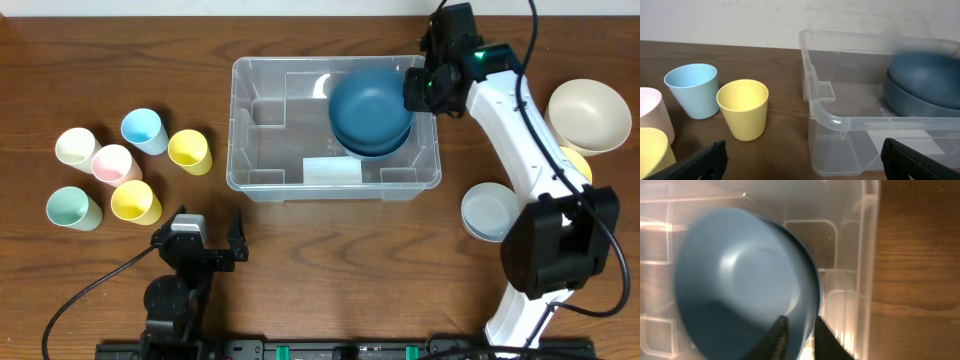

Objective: Pack container
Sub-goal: 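Carry the second dark blue bowl and stack it in the first, then move the right gripper to the large cream bowl and grasp its rim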

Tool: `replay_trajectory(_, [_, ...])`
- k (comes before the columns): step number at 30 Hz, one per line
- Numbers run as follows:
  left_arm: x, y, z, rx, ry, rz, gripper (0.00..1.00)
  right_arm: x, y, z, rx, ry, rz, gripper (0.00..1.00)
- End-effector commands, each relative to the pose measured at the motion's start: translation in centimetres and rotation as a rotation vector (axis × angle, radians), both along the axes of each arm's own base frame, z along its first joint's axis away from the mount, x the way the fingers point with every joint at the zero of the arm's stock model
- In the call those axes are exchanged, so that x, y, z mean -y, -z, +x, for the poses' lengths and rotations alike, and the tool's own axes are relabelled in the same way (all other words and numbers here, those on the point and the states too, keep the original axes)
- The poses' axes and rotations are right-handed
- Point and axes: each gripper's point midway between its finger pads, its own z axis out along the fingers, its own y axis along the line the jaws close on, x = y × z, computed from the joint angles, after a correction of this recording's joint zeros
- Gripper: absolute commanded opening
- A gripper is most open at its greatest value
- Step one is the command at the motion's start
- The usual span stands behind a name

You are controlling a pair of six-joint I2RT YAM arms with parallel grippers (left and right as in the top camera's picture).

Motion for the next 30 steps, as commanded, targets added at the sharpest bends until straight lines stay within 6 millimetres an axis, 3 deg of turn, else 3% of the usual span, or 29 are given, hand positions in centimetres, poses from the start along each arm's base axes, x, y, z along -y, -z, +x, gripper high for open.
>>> replay_trajectory(1, [0.0,1.4,-0.1,-0.042,0.003,0.005,0.98,0.1,-0.8,0.1,0.022,-0.005,-0.01,0.24])
replay_trajectory(5, [0.0,1.4,-0.1,-0.042,0.003,0.005,0.98,0.7,-4.6,0.2,0.094,-0.005,-0.005,0.28])
replay_trajectory(8, [0.0,1.4,-0.1,-0.042,0.003,0.005,0.98,2.5,-9.5,0.1,0.192,0.028,-0.023,0.38])
replay_trajectory(11, [0.0,1.4,-0.1,-0.042,0.003,0.005,0.98,6.1,-13.9,-0.2,0.285,0.117,-0.062,0.47])
replay_trajectory(14, [0.0,1.4,-0.1,-0.042,0.003,0.005,0.98,10.8,-15.7,-0.8,0.313,0.233,-0.087,0.52])
replay_trajectory(17, [0.0,1.4,-0.1,-0.042,0.003,0.005,0.98,15.4,-14.9,-1.4,0.27,0.345,-0.105,0.55])
replay_trajectory(21, [0.0,1.4,-0.1,-0.042,0.003,0.005,0.98,21.5,-11.1,-1.8,0.159,0.478,-0.144,0.56])
replay_trajectory(25, [0.0,1.4,-0.1,-0.042,0.003,0.005,0.98,24.9,-6.2,-2.0,0.026,0.552,-0.162,0.58])
replay_trajectory(30, [0.0,1.4,-0.1,-0.042,0.003,0.005,0.98,27.5,-0.4,-2.0,-0.113,0.613,-0.157,0.58])
